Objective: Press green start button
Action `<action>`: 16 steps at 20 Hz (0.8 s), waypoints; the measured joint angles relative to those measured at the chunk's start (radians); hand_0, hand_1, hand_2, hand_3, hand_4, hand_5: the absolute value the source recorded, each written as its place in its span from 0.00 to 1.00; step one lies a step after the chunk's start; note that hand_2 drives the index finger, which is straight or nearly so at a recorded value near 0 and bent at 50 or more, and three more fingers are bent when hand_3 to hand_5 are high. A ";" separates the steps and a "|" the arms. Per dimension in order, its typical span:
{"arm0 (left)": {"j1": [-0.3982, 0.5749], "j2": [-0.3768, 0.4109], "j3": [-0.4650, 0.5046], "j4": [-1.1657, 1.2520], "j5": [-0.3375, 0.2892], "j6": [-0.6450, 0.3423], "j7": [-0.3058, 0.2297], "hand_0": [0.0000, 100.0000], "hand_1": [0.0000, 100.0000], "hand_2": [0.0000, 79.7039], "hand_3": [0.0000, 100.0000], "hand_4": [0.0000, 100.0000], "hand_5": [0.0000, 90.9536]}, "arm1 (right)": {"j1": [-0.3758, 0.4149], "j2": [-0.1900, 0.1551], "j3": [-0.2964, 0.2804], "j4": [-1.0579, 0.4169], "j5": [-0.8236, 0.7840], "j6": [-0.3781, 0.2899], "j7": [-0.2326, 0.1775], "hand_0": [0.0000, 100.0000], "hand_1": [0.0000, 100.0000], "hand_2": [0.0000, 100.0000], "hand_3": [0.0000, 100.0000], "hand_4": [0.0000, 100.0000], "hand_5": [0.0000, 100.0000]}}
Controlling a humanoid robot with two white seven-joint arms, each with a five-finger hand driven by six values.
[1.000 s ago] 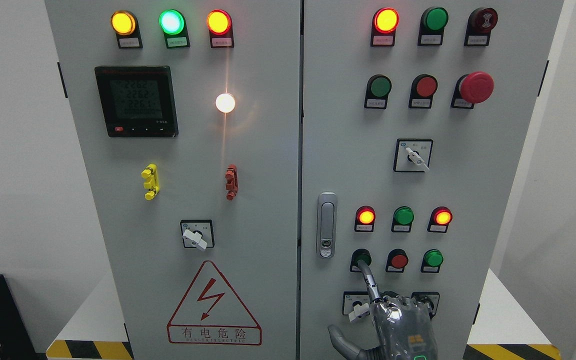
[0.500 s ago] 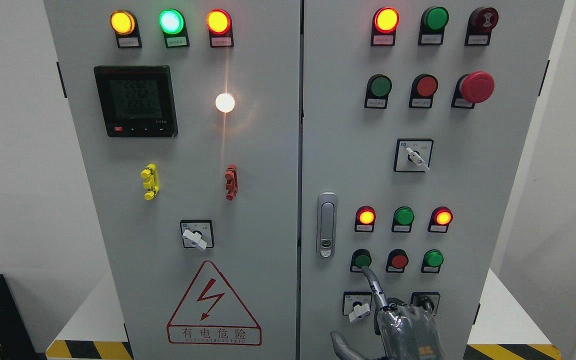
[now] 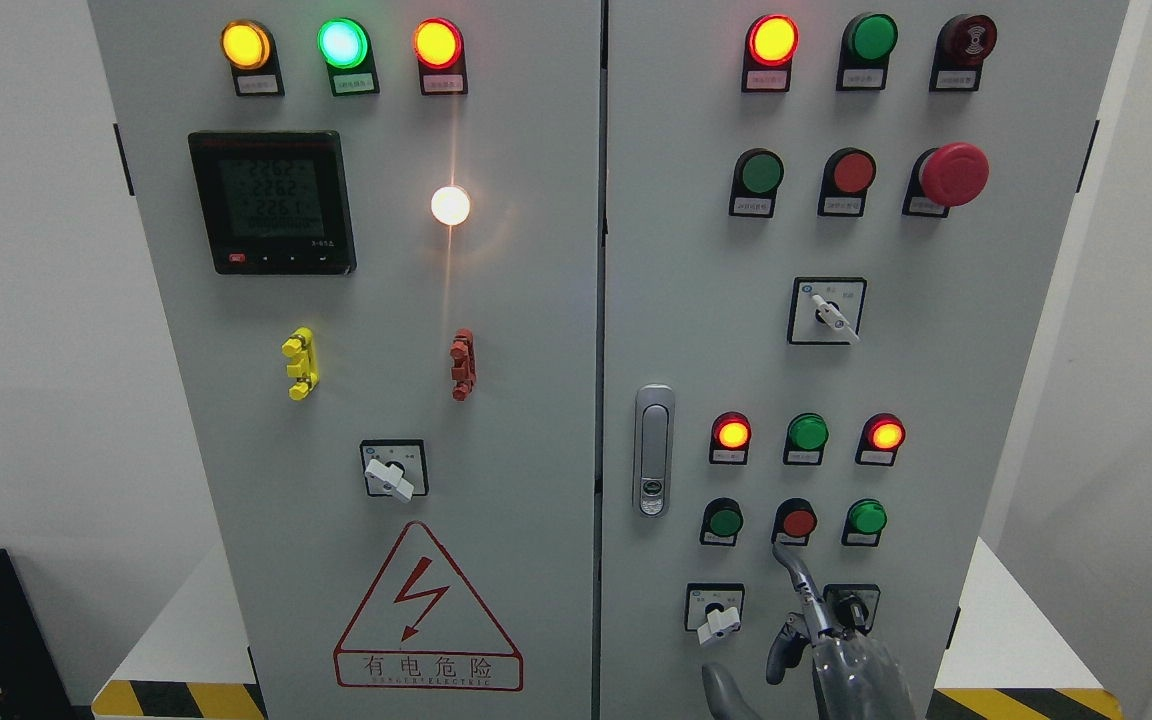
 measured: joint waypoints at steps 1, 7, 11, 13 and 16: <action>0.000 0.000 0.000 0.000 0.000 0.000 0.000 0.12 0.56 0.00 0.00 0.00 0.00 | 0.014 0.000 0.000 -0.017 -0.053 0.023 0.012 0.11 0.24 0.00 0.69 0.67 0.78; 0.000 0.000 0.000 0.000 0.000 0.000 0.000 0.12 0.56 0.00 0.00 0.00 0.00 | 0.063 0.000 0.002 -0.085 -0.300 0.069 0.046 0.05 0.24 0.00 0.41 0.40 0.47; 0.000 0.000 0.000 0.000 0.000 0.000 0.000 0.12 0.56 0.00 0.00 0.00 0.00 | 0.078 0.000 0.001 -0.115 -0.440 0.072 0.093 0.00 0.23 0.00 0.24 0.20 0.24; 0.000 0.000 0.000 0.000 0.000 0.000 0.000 0.12 0.56 0.00 0.00 0.00 0.00 | 0.089 0.000 -0.002 -0.125 -0.498 0.064 0.123 0.00 0.22 0.00 0.20 0.14 0.17; 0.000 0.000 0.000 0.000 0.000 0.000 0.000 0.12 0.56 0.00 0.00 0.00 0.00 | 0.117 0.000 -0.011 -0.139 -0.570 0.036 0.178 0.00 0.19 0.00 0.12 0.05 0.04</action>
